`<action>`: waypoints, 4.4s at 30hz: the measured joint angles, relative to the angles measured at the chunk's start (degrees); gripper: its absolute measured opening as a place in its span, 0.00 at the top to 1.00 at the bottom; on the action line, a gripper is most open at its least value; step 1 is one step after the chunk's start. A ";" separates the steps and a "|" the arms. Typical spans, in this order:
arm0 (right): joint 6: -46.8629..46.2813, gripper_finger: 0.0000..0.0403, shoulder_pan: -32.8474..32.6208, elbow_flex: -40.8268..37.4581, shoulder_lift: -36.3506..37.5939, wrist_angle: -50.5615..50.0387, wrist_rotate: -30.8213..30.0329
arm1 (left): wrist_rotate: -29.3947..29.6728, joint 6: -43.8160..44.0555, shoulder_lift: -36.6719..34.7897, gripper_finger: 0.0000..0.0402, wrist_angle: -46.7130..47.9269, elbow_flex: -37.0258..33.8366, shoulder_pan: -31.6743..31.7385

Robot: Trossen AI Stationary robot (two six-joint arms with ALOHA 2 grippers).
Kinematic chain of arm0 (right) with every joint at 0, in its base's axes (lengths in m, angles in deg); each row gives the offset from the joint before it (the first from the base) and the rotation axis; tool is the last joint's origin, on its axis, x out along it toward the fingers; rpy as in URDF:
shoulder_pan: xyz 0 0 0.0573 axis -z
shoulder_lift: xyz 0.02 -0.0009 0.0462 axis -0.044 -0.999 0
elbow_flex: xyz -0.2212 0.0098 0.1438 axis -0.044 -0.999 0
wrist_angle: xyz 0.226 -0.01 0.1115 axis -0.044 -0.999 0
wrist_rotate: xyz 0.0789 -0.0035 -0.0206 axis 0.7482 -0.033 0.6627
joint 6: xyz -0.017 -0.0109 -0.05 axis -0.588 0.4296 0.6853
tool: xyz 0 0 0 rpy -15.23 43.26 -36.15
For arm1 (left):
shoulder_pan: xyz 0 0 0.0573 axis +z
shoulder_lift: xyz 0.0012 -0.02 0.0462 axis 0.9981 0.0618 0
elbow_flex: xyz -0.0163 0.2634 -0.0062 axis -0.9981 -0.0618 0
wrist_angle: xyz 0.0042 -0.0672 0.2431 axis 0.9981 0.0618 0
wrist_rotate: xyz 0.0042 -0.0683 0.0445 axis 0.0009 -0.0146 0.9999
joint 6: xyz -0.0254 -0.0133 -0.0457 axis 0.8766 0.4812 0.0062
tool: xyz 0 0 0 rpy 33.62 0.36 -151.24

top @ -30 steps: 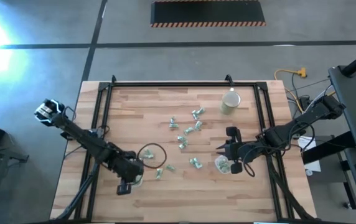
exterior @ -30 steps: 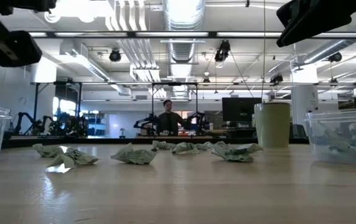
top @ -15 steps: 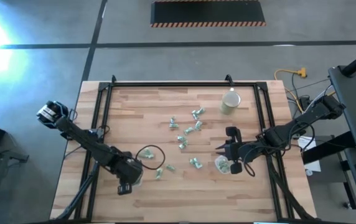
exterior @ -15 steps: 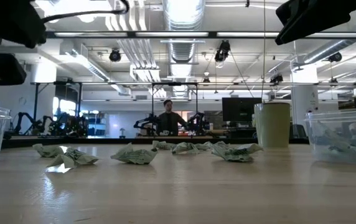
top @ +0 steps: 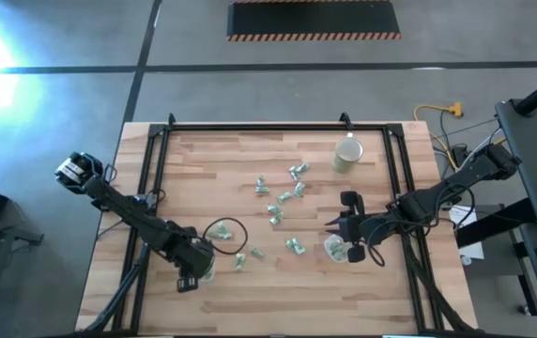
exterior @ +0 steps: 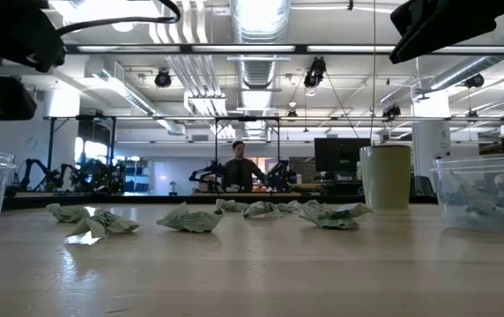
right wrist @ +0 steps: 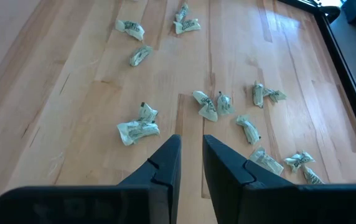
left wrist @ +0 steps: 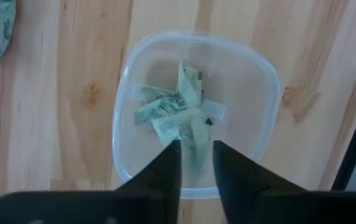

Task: Pick and place Stevia / Truvia into bins
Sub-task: Put the stevia packet into the left transparent container, then put the stevia packet into the right transparent container

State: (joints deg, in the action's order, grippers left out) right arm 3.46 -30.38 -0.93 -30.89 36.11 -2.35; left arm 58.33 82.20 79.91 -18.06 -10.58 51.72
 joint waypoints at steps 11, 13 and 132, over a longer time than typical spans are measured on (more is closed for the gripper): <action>0.01 0.86 0.02 0.00 0.01 0.31 -0.01 | 0.71 -0.07 -1.90 0.54 2.72 1.33 0.20; 0.02 0.86 0.04 0.00 0.02 0.77 0.00 | 0.73 -0.07 -2.87 0.54 3.65 2.33 0.28; 32.10 0.84 44.09 21.99 -45.33 -7.37 27.23 | 57.25 -22.49 -9.70 0.53 -7.41 -3.93 0.28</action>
State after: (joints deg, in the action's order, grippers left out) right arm 35.56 13.70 21.06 -76.22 28.74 24.88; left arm 115.58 59.70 70.21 -25.46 -14.51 52.00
